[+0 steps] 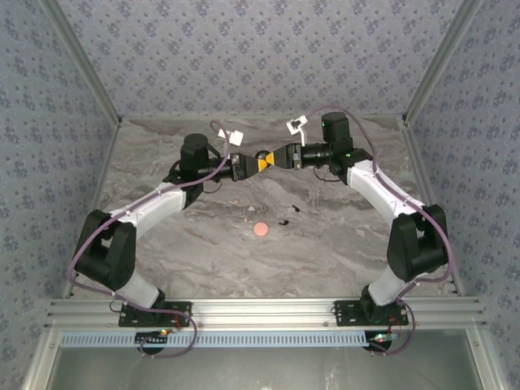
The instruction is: Insert wireless bluetooth earbuds into charging case
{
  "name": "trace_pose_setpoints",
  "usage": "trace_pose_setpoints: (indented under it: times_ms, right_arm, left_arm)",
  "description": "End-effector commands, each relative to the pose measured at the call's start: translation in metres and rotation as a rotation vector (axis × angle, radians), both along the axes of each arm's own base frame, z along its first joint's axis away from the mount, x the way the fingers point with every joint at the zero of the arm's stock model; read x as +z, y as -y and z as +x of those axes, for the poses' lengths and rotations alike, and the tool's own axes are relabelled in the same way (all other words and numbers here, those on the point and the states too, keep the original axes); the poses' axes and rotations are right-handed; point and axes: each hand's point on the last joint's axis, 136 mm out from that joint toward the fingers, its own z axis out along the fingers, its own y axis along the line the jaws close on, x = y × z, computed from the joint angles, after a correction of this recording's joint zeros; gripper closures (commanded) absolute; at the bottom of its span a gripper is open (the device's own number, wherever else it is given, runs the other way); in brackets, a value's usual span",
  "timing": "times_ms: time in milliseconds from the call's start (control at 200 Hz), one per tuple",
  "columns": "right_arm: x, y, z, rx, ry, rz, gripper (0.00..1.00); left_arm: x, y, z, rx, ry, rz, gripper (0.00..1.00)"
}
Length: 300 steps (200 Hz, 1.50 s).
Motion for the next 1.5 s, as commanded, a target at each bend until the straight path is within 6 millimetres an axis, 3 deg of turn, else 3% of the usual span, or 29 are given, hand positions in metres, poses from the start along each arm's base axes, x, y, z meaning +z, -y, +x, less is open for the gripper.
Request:
trace_pose_setpoints:
  times_ms: [0,150,300,490,1114,1494]
  right_arm:
    - [0.013,0.009,-0.01,-0.027,0.062,-0.068,0.58]
    - [0.004,0.019,-0.012,-0.072,0.07,-0.192,0.53]
    - [0.007,0.015,-0.022,-0.043,0.089,-0.213,0.5]
    - [0.005,0.008,-0.028,-0.029,0.108,-0.258,0.48]
    - [0.01,0.013,-0.016,-0.097,0.129,-0.277,0.47]
    - [0.013,0.026,-0.005,-0.175,0.123,-0.272,0.5]
  left_arm:
    - [0.015,-0.005,0.006,0.038,0.094,0.035,0.72]
    - [0.019,-0.01,0.008,0.092,0.254,0.04,0.73]
    - [0.02,-0.007,-0.007,0.054,0.442,0.071,0.73]
    - [0.021,0.0,-0.021,-0.002,0.539,0.09,0.72]
    - [0.012,0.009,-0.04,-0.078,0.566,0.124,0.72]
    - [0.009,0.008,-0.044,-0.084,0.569,0.137,0.73]
